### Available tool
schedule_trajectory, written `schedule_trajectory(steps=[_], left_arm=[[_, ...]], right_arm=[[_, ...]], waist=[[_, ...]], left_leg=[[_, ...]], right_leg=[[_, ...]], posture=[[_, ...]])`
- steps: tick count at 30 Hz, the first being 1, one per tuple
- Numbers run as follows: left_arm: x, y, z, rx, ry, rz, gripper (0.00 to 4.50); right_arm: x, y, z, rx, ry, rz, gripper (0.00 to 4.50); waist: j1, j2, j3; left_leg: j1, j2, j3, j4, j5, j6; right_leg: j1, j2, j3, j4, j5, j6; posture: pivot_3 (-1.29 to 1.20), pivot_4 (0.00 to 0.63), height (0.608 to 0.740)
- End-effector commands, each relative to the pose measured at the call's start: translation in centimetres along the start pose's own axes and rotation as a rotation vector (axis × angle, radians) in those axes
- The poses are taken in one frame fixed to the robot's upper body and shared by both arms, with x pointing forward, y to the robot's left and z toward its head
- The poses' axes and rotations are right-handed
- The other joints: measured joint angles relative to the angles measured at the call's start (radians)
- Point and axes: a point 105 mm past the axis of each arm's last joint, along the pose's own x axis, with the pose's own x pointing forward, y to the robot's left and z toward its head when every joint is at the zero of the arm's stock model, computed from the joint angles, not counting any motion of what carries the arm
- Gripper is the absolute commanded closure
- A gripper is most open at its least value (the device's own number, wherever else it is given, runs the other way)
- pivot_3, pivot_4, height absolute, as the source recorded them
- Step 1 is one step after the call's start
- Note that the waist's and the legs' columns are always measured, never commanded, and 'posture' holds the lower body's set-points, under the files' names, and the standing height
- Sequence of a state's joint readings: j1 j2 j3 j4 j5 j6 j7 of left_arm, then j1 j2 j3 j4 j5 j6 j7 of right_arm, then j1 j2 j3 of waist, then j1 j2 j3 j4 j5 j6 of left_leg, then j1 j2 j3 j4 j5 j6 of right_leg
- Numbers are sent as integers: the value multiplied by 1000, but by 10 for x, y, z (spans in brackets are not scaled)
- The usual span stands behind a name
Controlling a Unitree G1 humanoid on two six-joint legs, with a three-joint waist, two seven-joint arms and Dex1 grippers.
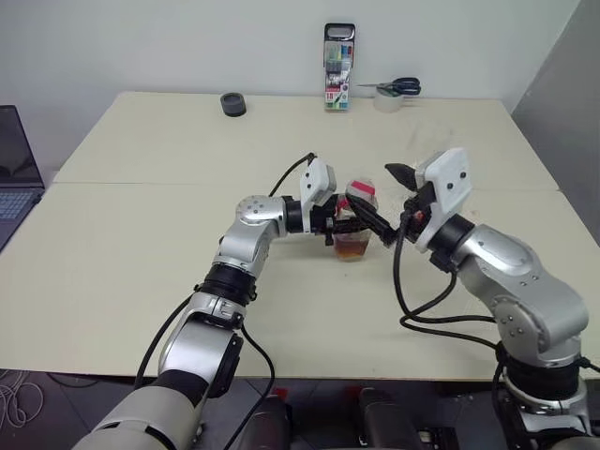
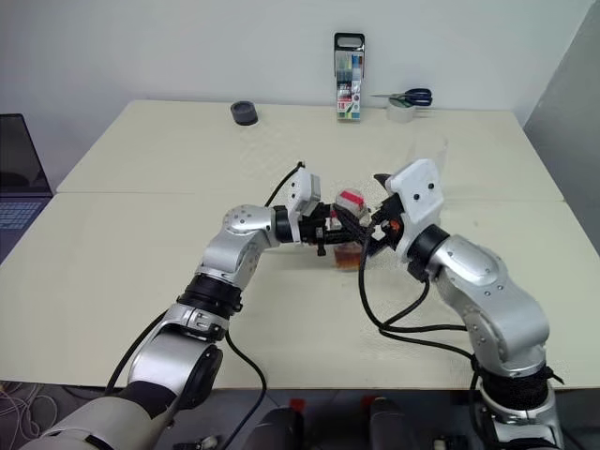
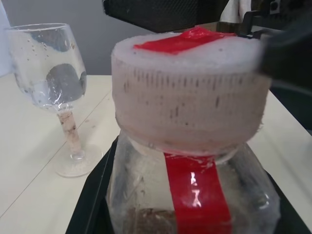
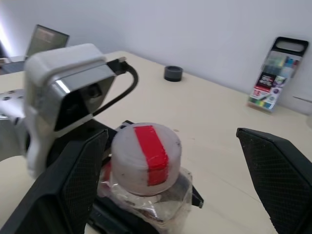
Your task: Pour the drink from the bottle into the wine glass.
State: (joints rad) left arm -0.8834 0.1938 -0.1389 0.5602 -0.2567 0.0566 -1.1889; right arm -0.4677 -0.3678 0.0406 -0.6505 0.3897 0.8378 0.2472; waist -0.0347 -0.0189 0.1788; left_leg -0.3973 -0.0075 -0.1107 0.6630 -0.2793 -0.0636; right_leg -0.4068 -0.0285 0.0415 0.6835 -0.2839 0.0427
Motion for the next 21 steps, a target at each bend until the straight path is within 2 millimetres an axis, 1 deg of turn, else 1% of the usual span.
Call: schedule_trajectory(steps=[1,4,9,12,17,18,21], left_arm=[[3,4,20,58,-45,-6,2722],[3,4,20,58,-44,-3,2732],[2,2,19,61,-41,-4,2732],[1,2,19,61,-38,-4,2732],[1,1,18,59,-35,-6,2732],[1,1,17,58,-35,-6,2733],[0,1,17,56,-33,-10,2734]], right_arm=[[1,2,10,-26,-50,-27,0],[4,8,8,-9,-47,-12,0],[8,6,5,20,-49,-31,0],[10,5,4,27,-53,-37,557],[11,6,4,30,-58,-38,2328],[10,6,4,26,-59,-37,2614],[10,5,4,15,-61,-24,2620]], waist=[[0,0,0],[-1,0,0],[-1,0,0],[-3,0,0],[-7,0,0],[-7,0,0],[-8,0,0]], left_leg=[[0,0,0,0,0,0],[0,0,0,0,0,0],[0,0,0,0,0,0],[0,0,0,0,0,0],[0,0,0,0,0,0],[0,0,0,0,0,0],[0,0,0,0,0,0]], right_leg=[[0,0,0,0,0,0],[0,0,0,0,0,0],[0,0,0,0,0,0],[0,0,0,0,0,0],[0,0,0,0,0,0],[0,0,0,0,0,0],[0,0,0,0,0,0]], posture=[[0,150,740],[0,150,740],[0,150,740],[0,150,740],[0,150,740],[0,150,740],[0,150,740]])
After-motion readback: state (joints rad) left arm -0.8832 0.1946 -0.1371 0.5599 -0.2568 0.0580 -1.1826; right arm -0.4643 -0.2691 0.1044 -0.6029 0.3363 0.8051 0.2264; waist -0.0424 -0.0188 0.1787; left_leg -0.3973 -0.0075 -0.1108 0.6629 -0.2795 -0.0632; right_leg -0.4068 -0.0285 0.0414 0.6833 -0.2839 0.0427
